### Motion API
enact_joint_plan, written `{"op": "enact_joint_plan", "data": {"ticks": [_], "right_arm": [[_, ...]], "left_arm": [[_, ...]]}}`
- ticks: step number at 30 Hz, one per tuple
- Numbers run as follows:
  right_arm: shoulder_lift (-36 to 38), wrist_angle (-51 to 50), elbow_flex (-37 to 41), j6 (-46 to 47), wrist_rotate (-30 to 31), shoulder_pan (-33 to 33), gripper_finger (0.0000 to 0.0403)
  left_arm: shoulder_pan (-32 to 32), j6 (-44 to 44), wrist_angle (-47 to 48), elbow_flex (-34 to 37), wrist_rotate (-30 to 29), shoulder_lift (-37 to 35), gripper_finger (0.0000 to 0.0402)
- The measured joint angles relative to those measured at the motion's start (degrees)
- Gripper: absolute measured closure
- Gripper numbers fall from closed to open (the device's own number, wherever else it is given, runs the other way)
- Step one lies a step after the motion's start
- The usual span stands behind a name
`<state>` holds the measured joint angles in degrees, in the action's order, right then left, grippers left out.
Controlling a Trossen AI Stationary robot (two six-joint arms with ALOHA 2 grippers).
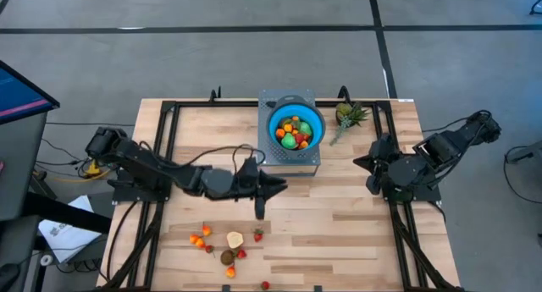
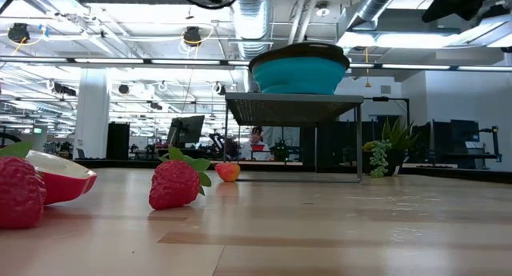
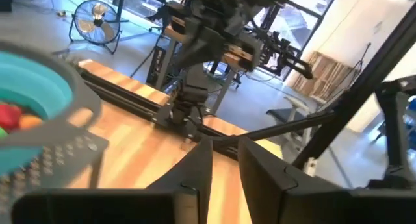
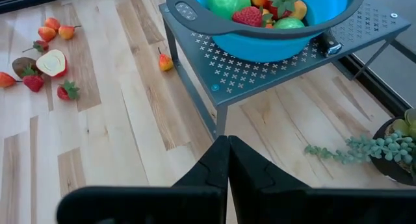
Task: Pick & Place Fruit
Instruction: Put the peach into the strainer bowl
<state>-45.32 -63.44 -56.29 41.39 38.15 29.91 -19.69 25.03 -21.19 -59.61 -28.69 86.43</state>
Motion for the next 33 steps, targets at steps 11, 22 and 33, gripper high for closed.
{"op": "enact_joint_plan", "data": {"ticks": [11,22,33], "right_arm": [[0.0,0.03,0.0,-1.31,0.0,0.0,0.0403],[-0.01,0.04,0.0,-1.31,-0.62,0.0,0.0403],[-0.11,0.16,0.0,-1.31,-0.63,0.0,0.0403]], "left_arm": [[-11.17,4.88,-0.03,0.0,-13.89,0.0,0.039],[-18.43,18.48,-0.45,-0.02,-18.47,4.44,0.0399],[-24.03,41.71,-1.3,-5.19,-18.38,22.03,0.0399]]}}
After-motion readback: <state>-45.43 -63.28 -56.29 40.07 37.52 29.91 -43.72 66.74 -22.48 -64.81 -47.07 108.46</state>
